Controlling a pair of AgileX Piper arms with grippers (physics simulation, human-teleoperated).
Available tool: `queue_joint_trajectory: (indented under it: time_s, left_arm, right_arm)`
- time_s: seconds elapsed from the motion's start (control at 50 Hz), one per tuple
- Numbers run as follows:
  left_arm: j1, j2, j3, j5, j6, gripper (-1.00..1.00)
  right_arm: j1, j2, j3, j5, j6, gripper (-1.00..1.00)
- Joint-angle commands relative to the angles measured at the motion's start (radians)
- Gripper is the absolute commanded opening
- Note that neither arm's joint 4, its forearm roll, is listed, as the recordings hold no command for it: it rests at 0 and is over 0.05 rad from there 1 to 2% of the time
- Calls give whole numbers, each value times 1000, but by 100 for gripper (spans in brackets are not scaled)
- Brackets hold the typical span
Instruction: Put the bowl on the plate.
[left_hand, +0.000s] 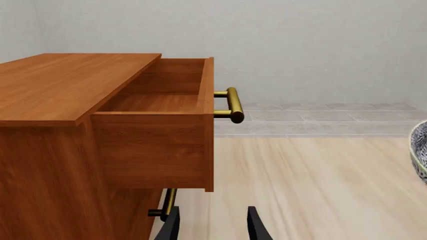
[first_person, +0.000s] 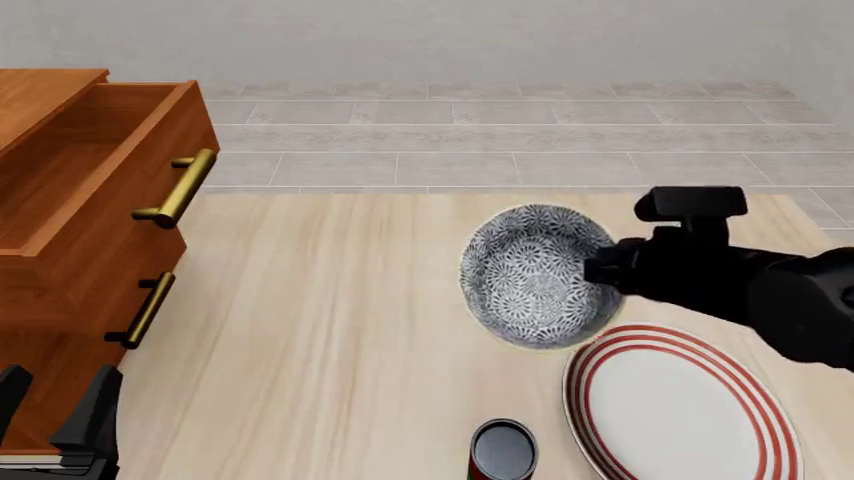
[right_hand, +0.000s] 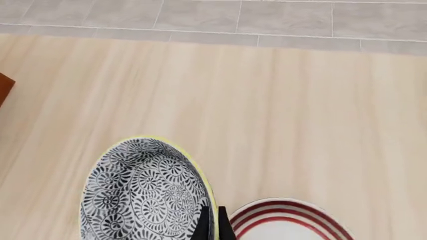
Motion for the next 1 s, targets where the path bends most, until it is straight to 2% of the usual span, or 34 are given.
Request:
queue_joint_trajectory:
  time_s: [0.02, 0.6, 1.0]
  left_arm:
    - [0, 0, 0, 0, 0, 100]
    - [0, 0, 0, 0, 0, 100]
    - [0, 0, 0, 0, 0, 100]
  right_arm:
    - [-72, -126, 62, 38, 13, -100]
    - [-189, -368, 145, 203, 16, -100]
    - [-309, -432, 203, 266, -12, -100]
